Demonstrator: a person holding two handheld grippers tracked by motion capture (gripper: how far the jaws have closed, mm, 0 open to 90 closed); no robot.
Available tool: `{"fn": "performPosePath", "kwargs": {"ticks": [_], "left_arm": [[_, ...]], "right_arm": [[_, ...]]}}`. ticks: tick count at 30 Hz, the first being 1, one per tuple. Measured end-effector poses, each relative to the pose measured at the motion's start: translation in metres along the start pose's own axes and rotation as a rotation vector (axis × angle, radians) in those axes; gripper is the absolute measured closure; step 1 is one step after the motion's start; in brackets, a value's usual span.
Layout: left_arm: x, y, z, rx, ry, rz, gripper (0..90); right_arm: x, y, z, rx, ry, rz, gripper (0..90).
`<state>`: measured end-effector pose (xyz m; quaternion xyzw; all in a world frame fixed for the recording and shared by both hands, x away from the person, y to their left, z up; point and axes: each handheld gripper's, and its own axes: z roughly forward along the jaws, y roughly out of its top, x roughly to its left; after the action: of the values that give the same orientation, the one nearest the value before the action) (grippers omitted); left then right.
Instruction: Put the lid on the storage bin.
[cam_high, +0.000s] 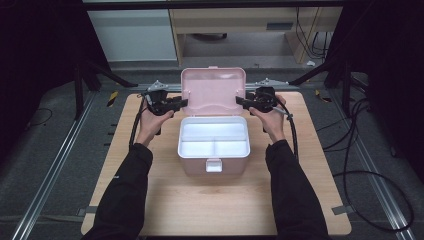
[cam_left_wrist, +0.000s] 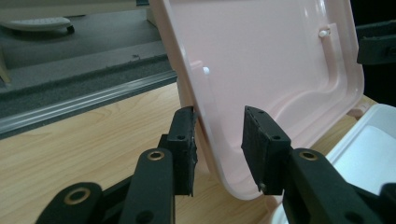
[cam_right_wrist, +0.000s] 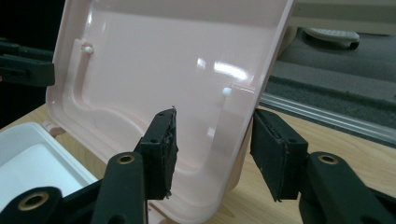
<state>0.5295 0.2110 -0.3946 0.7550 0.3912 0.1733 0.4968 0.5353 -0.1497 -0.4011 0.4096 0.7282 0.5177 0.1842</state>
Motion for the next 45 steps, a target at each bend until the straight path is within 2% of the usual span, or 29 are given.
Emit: {"fn": "performPosePath", "kwargs": {"ticks": [9, 15, 21, 26, 29, 32, 36, 38, 41, 45], "left_arm": [[-0.015, 0.01, -0.019, -0.02, 0.011, 0.051, 64.2], [-0.025, 0.012, -0.03, -0.005, 0.017, 0.085, 64.0], [-0.035, 0.007, -0.042, -0.004, 0.021, 0.109, 63.9], [-0.048, 0.002, -0.051, 0.022, 0.048, 0.152, 64.1], [-0.054, -0.001, -0.056, 0.026, 0.056, 0.155, 64.1], [-0.059, -0.006, -0.061, 0.024, 0.051, 0.136, 64.6], [-0.066, -0.014, -0.066, 0.025, 0.055, 0.137, 66.1], [-0.068, -0.018, -0.069, 0.019, 0.051, 0.132, 66.4], [-0.073, -0.023, -0.074, 0.01, 0.047, 0.14, 68.1], [-0.08, -0.029, -0.084, 0.013, 0.032, 0.151, 68.4]], "right_arm": [[0.014, 0.011, -0.021, -0.025, -0.005, -0.053, 51.8], [0.022, 0.015, -0.035, -0.02, -0.009, -0.083, 52.1], [0.034, 0.017, -0.047, 0.008, -0.027, -0.127, 54.6], [0.041, 0.012, -0.061, 0.018, -0.024, -0.144, 60.7], [0.046, 0.011, -0.068, 0.033, -0.039, -0.168, 65.9], [0.05, 0.009, -0.074, 0.043, -0.043, -0.17, 70.3], [0.054, 0.003, -0.083, 0.046, -0.039, -0.177, 78.1], [0.056, 0.001, -0.089, 0.05, -0.03, -0.178, 78.2], [0.06, -0.006, -0.095, 0.065, -0.02, -0.206, 78.9], [0.064, -0.019, -0.103, 0.072, 0.004, -0.211, 78.1]]}}
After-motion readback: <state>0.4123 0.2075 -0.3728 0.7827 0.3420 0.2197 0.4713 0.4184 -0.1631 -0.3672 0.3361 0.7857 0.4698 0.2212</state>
